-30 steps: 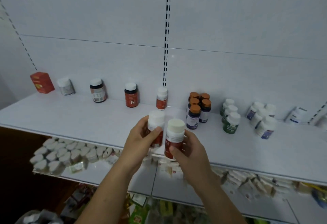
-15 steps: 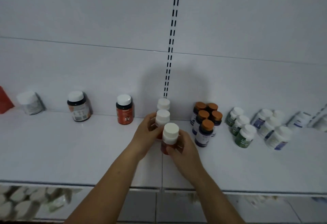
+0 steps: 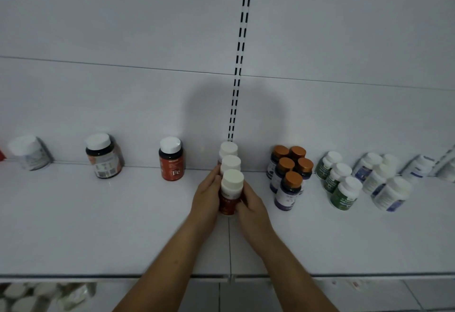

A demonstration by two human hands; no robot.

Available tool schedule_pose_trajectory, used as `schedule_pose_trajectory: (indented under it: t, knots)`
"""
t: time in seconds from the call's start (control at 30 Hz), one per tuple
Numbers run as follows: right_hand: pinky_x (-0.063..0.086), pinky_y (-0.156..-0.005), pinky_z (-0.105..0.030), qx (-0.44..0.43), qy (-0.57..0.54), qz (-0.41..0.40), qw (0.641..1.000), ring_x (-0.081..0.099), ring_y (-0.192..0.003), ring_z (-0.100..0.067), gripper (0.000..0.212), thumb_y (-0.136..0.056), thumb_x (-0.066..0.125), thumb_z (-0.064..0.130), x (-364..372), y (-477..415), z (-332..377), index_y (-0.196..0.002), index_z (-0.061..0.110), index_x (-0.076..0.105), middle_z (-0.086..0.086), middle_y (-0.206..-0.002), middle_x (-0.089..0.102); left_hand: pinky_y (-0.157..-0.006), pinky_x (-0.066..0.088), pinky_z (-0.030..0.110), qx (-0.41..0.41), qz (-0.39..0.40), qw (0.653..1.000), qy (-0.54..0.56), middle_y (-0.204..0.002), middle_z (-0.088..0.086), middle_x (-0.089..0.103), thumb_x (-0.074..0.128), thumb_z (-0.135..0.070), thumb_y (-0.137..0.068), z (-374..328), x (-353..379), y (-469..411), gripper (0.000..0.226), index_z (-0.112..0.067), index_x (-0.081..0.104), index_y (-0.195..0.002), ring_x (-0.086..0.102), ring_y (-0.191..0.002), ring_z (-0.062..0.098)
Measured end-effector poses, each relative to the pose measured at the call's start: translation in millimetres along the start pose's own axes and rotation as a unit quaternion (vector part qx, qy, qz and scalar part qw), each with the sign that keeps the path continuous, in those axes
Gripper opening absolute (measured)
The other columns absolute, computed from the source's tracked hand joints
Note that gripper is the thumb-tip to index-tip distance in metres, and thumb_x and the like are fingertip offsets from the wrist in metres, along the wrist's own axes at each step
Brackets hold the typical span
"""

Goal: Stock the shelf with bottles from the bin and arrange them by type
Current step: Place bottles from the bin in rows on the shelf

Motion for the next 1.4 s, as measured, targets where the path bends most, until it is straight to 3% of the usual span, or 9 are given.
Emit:
schedule_pose_trajectory:
  t: [0.23,0.37,0.57,0.73,0.87,0.97,1.03,1.2,1.4]
  knots:
    - [0.038,-0.122,-0.041,0.009,0.003,-0.002,1.000,0.050,-0.140,-0.007,0.073,-0.090,0.043,-0.014,3,-9,-7,-0.155,0.020,0.046,0.006,-0.151,0.057,-0.099,0.047,0.008,0.037,-0.029,0.998,-0.050,-0.140,-0.009,0.066,0.038,-0.014,-0.114,-3,-3,-1,0.038,-0.021,0.058,-0.147,0.061,-0.119,-0.012]
    - [0.038,-0.122,-0.034,0.008,-0.003,-0.003,1.000,0.051,-0.138,-0.004,0.070,-0.093,0.043,-0.016,2,-10,-5,-0.154,0.018,0.047,0.007,-0.150,0.057,-0.095,0.044,0.003,0.052,-0.032,0.995,-0.084,-0.139,-0.010,0.064,0.036,-0.015,-0.115,-5,-3,-1,0.039,-0.022,0.055,-0.148,0.058,-0.118,-0.018]
    - [0.036,-0.122,-0.031,0.009,0.010,-0.001,1.000,0.048,-0.141,-0.002,0.068,-0.096,0.041,-0.015,1,-4,-5,-0.155,0.018,0.044,0.007,-0.152,0.054,-0.092,0.041,-0.002,0.042,-0.051,0.990,-0.122,-0.139,-0.011,0.060,0.038,-0.018,-0.114,-8,-4,1,0.033,-0.032,0.051,-0.142,0.059,-0.118,-0.007]
    - [0.028,-0.127,-0.035,0.012,0.044,0.025,0.999,0.035,-0.150,-0.003,0.067,-0.102,0.039,-0.006,-6,11,-4,-0.161,0.023,0.033,0.010,-0.163,0.040,-0.120,0.034,0.026,0.053,-0.076,0.985,-0.143,-0.157,-0.007,0.050,0.042,-0.023,-0.114,-29,-18,12,0.042,-0.024,0.047,-0.156,0.045,-0.144,0.010]
    - [0.021,-0.128,-0.028,-0.015,0.058,0.046,0.997,0.028,-0.148,0.006,0.065,-0.107,0.043,0.006,-19,33,17,-0.159,0.039,0.023,0.031,-0.160,0.026,-0.111,0.033,0.015,0.112,-0.091,0.970,-0.198,-0.154,-0.013,0.049,0.047,-0.032,-0.111,-62,-27,44,0.045,-0.026,0.048,-0.156,0.044,-0.142,0.004]
    - [0.019,-0.114,-0.003,-0.085,0.100,0.070,0.989,0.023,-0.131,0.032,0.056,-0.109,0.050,0.026,-30,57,44,-0.140,0.060,0.017,0.050,-0.140,0.021,-0.108,0.032,0.017,0.144,-0.085,0.942,-0.290,-0.154,-0.019,0.047,0.048,-0.053,-0.103,-79,-31,78,0.054,-0.038,0.044,-0.155,0.043,-0.139,0.000]
    - [0.017,-0.107,0.003,-0.110,0.127,0.098,0.981,0.021,-0.131,0.032,0.055,-0.106,0.054,0.038,-38,75,56,-0.143,0.060,0.019,0.045,-0.143,0.026,-0.113,0.035,0.027,0.161,-0.070,0.909,-0.378,-0.156,-0.020,0.045,0.049,-0.064,-0.097,-87,-31,105,0.065,-0.040,0.040,-0.156,0.042,-0.139,0.000]
    - [0.009,-0.116,-0.008,-0.209,0.265,0.166,0.927,0.015,-0.142,0.013,0.078,-0.098,0.059,0.058,-56,117,74,-0.162,0.037,0.019,0.026,-0.158,0.024,-0.120,0.035,0.036,0.183,-0.093,0.790,-0.578,-0.161,-0.016,0.043,0.050,-0.074,-0.096,-91,-36,180,0.074,-0.038,0.037,-0.158,0.041,-0.146,0.007]
    - [0.001,-0.131,-0.040,-0.242,0.343,0.321,0.849,-0.007,-0.159,-0.010,0.085,-0.099,0.046,0.069,-34,178,78,-0.165,0.035,0.003,0.013,-0.174,-0.001,-0.124,0.033,0.047,0.099,-0.148,0.736,-0.653,-0.163,-0.014,0.040,0.040,-0.085,-0.091,-65,-62,284,0.083,-0.040,0.033,-0.160,0.038,-0.150,0.013]
Point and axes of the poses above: each hand's wrist, its own y-axis away from the middle knuckle, its own x-axis out of the palm, z = x × y, the point moved 6 cm from there along -y, towards the middle knuckle
